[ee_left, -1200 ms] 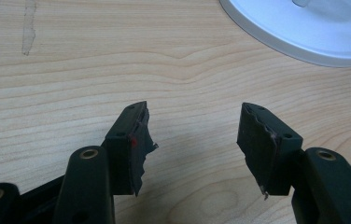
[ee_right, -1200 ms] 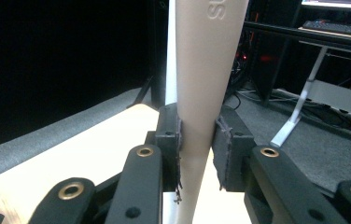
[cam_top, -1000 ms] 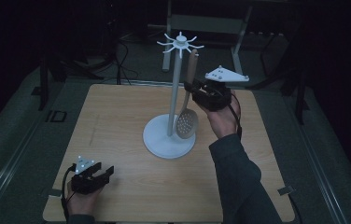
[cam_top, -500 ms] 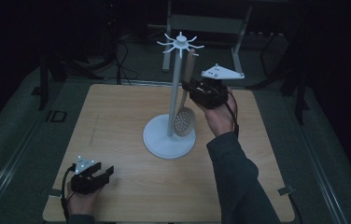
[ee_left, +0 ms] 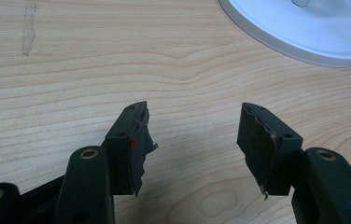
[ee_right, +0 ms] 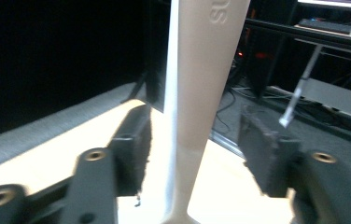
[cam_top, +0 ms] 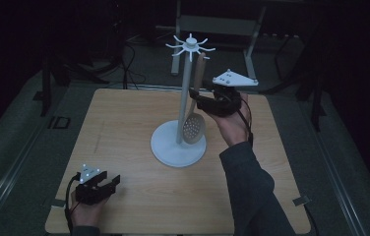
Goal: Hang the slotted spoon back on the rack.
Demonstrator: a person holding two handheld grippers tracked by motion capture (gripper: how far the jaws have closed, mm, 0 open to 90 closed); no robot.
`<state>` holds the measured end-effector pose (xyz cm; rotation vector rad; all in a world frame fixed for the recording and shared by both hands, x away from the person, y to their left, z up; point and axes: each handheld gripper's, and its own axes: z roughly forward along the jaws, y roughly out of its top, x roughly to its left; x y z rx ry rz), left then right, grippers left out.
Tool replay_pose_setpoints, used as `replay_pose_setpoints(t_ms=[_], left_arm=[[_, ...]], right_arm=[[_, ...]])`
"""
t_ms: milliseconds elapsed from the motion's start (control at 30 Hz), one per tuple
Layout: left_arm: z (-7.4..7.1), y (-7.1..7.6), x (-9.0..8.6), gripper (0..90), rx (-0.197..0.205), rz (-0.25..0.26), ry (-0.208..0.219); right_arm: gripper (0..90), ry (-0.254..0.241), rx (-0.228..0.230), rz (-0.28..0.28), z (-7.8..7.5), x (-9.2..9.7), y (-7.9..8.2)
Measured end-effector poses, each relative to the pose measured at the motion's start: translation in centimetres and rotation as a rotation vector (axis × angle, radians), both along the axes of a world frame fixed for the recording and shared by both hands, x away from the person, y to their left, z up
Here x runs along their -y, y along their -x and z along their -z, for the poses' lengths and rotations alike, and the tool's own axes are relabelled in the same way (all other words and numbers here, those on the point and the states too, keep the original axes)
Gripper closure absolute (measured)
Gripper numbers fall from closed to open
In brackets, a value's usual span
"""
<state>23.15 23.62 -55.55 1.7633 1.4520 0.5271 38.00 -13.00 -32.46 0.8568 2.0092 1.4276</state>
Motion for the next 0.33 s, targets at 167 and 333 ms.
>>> replay_pose_setpoints(t_ms=[167, 333], left_arm=[[0.0, 0.0, -0.1, 43.7, 0.002, -0.001, 0.002], [0.0, 0.1, -0.1, 43.7, 0.005, -0.003, 0.007]], right_arm=[[29.3, 0.017, -0.023, 0.027, 0.6, 0.4, 0.4], [27.0, 0.028, -0.04, 0.05, 1.8, 1.5, 1.2]])
